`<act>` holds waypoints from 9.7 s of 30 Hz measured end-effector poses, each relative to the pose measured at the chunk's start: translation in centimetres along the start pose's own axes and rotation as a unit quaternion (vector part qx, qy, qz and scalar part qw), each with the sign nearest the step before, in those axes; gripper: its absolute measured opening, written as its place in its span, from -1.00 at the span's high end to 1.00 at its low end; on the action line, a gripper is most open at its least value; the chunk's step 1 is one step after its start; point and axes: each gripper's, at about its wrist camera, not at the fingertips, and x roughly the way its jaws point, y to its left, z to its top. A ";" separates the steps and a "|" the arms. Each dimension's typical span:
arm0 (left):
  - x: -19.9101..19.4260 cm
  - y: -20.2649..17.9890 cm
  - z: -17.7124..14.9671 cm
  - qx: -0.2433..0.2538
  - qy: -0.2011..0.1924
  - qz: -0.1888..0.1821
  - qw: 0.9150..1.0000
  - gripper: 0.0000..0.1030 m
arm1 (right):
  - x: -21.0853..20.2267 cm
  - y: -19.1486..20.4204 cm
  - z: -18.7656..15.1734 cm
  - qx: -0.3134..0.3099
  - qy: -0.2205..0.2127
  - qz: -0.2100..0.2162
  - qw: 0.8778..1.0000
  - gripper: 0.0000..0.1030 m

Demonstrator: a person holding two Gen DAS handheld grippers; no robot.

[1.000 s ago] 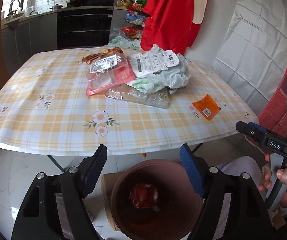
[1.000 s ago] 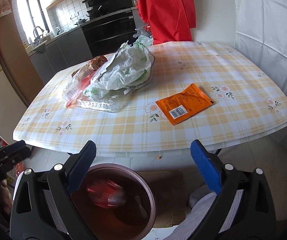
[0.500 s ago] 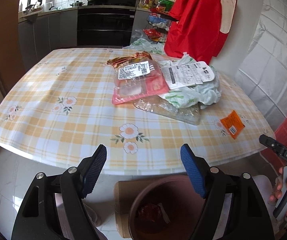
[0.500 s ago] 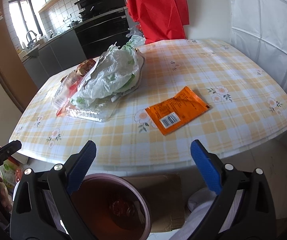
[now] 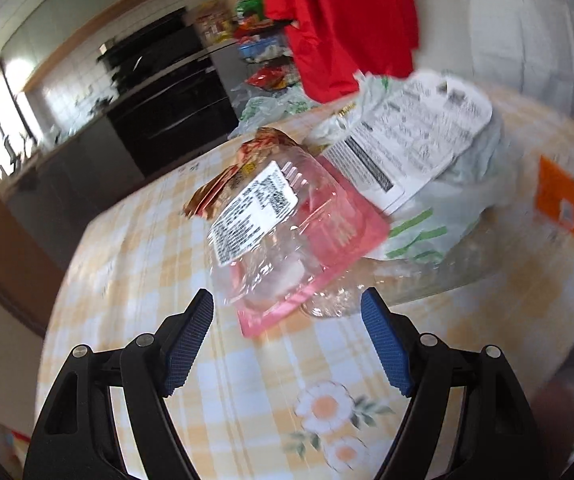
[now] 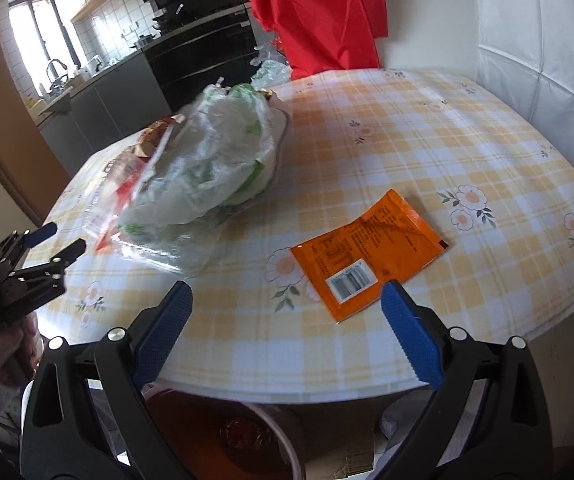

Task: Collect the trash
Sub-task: 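Grasp the clear plastic tray with the left tool while the right tool grasps the orange packet, then drop the orange packet into the bin with the right tool, then drop the clear plastic tray into the bin with the left tool, then reach the left tool to the white label sheet and grasp it, then lift the white label sheet with the left tool while the right tool grasps the white bag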

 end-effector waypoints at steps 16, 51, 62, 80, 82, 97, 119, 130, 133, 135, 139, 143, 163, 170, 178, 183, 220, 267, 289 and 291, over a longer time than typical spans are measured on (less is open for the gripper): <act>5.9 -1.2 1.0 0.148 -0.046 0.052 0.987 -0.57 | 5.6 -5.0 0.2 0.084 0.060 -0.052 0.993 -0.83; 6.6 0.0 0.1 0.140 -0.063 0.007 0.988 -0.51 | 8.7 -2.4 2.4 0.048 0.031 -0.070 0.996 -0.01; 1.2 3.9 1.0 -0.021 -0.111 -0.067 0.991 0.23 | 7.4 -1.4 2.6 0.037 0.027 -0.026 0.999 0.62; -8.8 6.6 0.3 -0.139 -0.139 -0.084 0.977 0.26 | 0.7 1.2 1.9 0.024 -0.008 0.051 0.998 0.65; -10.3 6.2 -0.2 -0.146 -0.139 -0.085 0.976 0.26 | -0.3 2.0 1.5 0.013 -0.009 0.064 0.998 0.65; -19.3 2.5 -6.5 -0.241 -0.105 -0.105 0.959 0.25 | -6.1 8.0 -8.7 -0.065 0.123 0.192 0.972 0.65; -20.8 0.9 -9.2 -0.221 -0.072 -0.128 0.964 0.24 | -6.1 8.5 -7.8 -0.048 0.129 0.148 0.979 -0.07; -20.0 -0.6 -9.4 -0.209 -0.052 -0.161 0.963 0.23 | -8.4 6.2 -3.5 -0.039 0.040 0.079 0.995 -0.72; -19.7 -1.9 -9.4 -0.193 -0.042 -0.176 0.964 0.22 | -8.5 4.9 -2.5 -0.022 0.029 0.068 0.997 -0.72; -19.6 -2.6 -9.5 -0.181 -0.036 -0.183 0.966 0.22 | -8.4 4.1 -2.2 -0.013 0.024 0.060 0.998 -0.72; -19.3 -3.5 -9.5 -0.167 -0.029 -0.193 0.967 -0.03 | -8.5 3.1 -2.0 -0.003 0.022 0.051 0.998 -0.72; -19.5 -3.3 -9.2 -0.167 -0.041 -0.182 0.968 -0.41 | -8.3 2.8 -2.3 0.001 0.026 0.048 0.999 -0.73; -16.9 2.8 -7.9 -0.226 -0.038 -0.092 0.969 -0.67 | -6.1 2.1 -2.7 -0.010 0.040 0.022 0.999 -0.80; -15.1 5.2 -6.9 -0.232 -0.037 -0.077 0.969 -0.79 | -5.2 1.6 -1.9 -0.011 0.036 0.004 0.999 -0.82; -11.7 6.8 -4.1 -0.226 -0.034 -0.074 0.971 -0.88 | -4.4 1.0 0.4 -0.011 0.014 -0.025 1.000 -0.88; -9.2 6.2 -2.4 -0.218 -0.031 -0.091 0.971 -0.88 | -3.5 1.0 1.9 -0.012 0.006 -0.033 0.999 -0.88; 4.9 -6.1 9.3 0.075 -0.039 -0.053 0.995 -0.88 | 2.0 -3.1 6.2 0.042 0.020 -0.022 0.999 -0.88; -12.8 7.3 0.6 -0.253 -0.155 -0.085 0.951 0.86 | -2.8 6.3 11.9 -0.052 -0.133 0.076 0.987 0.74; -21.4 7.0 -2.6 -0.279 -0.184 -0.090 0.938 0.86 | -16.5 9.5 9.9 -0.122 -0.209 0.087 0.966 0.76; -22.1 6.6 -3.1 -0.278 -0.186 -0.087 0.938 0.86 | -17.3 9.7 8.9 -0.129 -0.202 0.093 0.966 0.76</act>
